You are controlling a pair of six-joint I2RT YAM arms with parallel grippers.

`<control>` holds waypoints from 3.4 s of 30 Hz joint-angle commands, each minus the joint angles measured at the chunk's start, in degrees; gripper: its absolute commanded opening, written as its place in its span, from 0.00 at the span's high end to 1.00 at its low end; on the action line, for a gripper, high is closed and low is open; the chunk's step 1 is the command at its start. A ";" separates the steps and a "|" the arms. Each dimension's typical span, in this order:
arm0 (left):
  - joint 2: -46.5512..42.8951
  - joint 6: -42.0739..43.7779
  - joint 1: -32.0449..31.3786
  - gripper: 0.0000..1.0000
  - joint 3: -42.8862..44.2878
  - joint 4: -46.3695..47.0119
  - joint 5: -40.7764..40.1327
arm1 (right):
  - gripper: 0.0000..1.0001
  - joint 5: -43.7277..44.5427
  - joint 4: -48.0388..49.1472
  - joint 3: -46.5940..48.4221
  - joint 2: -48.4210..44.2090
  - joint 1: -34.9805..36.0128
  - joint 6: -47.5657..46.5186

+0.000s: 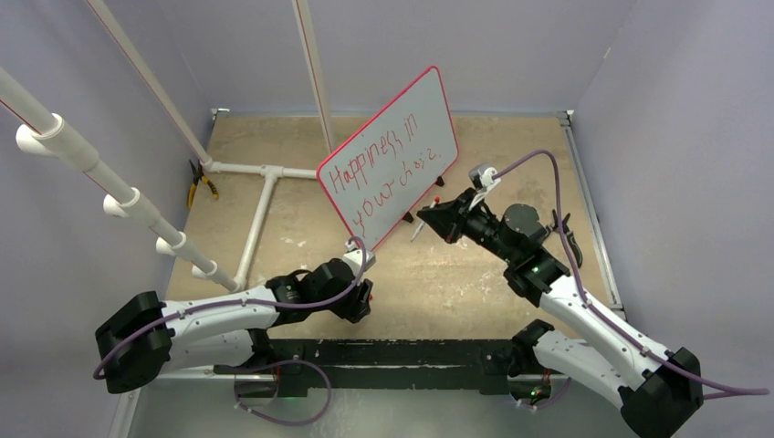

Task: Write a sentence on the whiteboard
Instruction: Pick up the pen cap from the center of the board, then insert the whiteboard marker without the cap into the pen cap.

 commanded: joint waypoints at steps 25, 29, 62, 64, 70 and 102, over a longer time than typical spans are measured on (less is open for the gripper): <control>7.85 1.08 -0.50 0.50 3.75 5.90 4.02 | 1.00 0.17 2.70 -0.30 -0.33 0.12 -0.53; 9.02 0.46 -0.66 0.51 4.04 4.56 4.60 | 1.00 0.08 2.90 -0.34 0.04 0.14 -0.42; 9.53 -1.50 -3.23 1.00 3.71 2.49 -9.37 | 1.00 0.52 4.97 -4.72 2.56 0.15 7.18; 6.42 -0.77 -3.22 1.00 0.76 9.73 -9.74 | 1.00 -1.67 7.32 -5.82 4.54 0.04 9.24; -2.31 1.48 -3.22 1.00 -6.86 25.75 -8.99 | 1.00 -8.71 16.50 -9.50 8.99 0.06 15.77; -5.10 4.42 -3.23 1.00 -11.66 44.51 -0.95 | 1.00 -13.79 24.84 -11.56 15.57 0.15 19.94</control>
